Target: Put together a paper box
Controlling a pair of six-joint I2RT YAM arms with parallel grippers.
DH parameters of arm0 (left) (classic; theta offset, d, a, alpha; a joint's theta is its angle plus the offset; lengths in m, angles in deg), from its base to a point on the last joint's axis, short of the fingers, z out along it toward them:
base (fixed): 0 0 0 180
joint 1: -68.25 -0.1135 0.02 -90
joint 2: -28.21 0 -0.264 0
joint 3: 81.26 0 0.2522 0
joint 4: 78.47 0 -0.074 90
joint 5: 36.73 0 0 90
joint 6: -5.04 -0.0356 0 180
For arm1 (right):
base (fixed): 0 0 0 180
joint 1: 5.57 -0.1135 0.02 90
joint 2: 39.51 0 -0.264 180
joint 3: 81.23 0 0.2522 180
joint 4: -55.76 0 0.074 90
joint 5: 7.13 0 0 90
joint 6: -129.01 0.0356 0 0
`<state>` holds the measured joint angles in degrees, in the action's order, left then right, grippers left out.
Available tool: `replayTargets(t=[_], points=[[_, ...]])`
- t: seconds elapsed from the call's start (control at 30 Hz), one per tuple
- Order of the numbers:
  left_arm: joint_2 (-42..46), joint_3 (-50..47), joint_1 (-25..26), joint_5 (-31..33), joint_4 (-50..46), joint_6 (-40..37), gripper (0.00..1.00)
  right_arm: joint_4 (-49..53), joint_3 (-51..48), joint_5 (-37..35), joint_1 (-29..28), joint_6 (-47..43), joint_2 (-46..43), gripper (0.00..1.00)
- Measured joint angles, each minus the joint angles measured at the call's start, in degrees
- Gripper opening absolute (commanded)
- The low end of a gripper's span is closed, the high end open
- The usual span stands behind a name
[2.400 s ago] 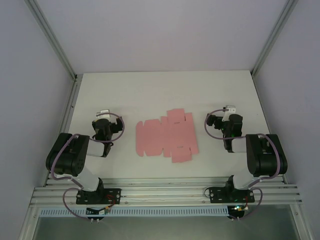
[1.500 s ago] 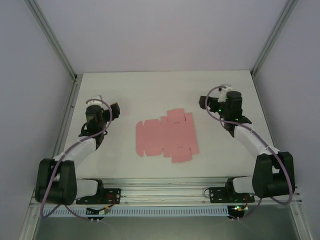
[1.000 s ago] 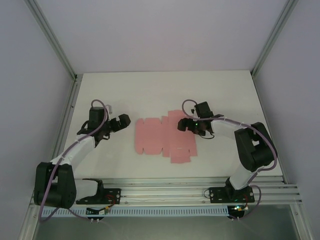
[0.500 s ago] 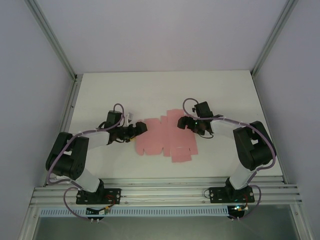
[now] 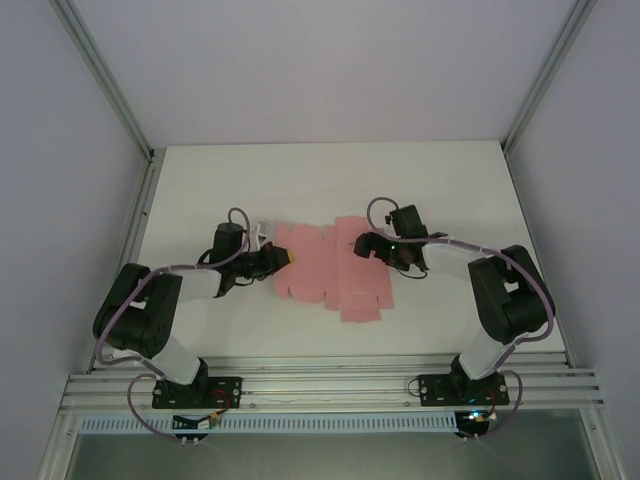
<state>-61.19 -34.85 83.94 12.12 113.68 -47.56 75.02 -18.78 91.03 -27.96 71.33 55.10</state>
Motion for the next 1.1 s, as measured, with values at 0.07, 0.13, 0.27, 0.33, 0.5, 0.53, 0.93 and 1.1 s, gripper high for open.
replayTargets(t=[0.07, 0.13, 0.27, 0.33, 0.5, 0.53, 0.93, 1.1], points=[[2.56, -0.02, 0.22, 0.24, -0.42, -1.22, 0.00, 3.34, -0.50, -0.55, 0.33, -0.94, -2.38, 1.00], [5.07, -0.35, 0.22, 0.22, -0.22, -2.45, 0.00, 5.57, -1.70, -0.66, 1.09, -2.12, -5.88, 1.00], [10.82, -3.43, 0.22, -1.03, 3.67, -3.78, 0.00, 5.25, -6.54, 3.32, 4.85, -4.83, -16.11, 0.91], [13.18, -5.25, 0.22, -2.32, 6.21, -3.76, 0.00, 2.05, -10.67, 7.80, 8.28, -5.79, -20.20, 0.87], [17.18, -7.02, 0.22, -5.11, 10.62, -2.86, 0.00, -7.37, -21.73, 18.21, 11.87, -6.69, -23.74, 0.87], [17.75, -7.02, 0.22, -5.53, 10.97, -2.67, 0.00, -8.33, -22.86, 19.63, 11.85, -6.88, -23.67, 0.86], [24.96, -9.27, 0.22, -7.43, 12.24, -1.22, 0.00, -26.14, -27.52, 30.18, 11.69, -8.52, -19.80, 0.47], [29.90, -9.27, 0.22, -4.39, 6.16, -4.13, 0.00, -25.46, -27.50, 30.91, 11.69, -9.29, -24.35, 0.19]])
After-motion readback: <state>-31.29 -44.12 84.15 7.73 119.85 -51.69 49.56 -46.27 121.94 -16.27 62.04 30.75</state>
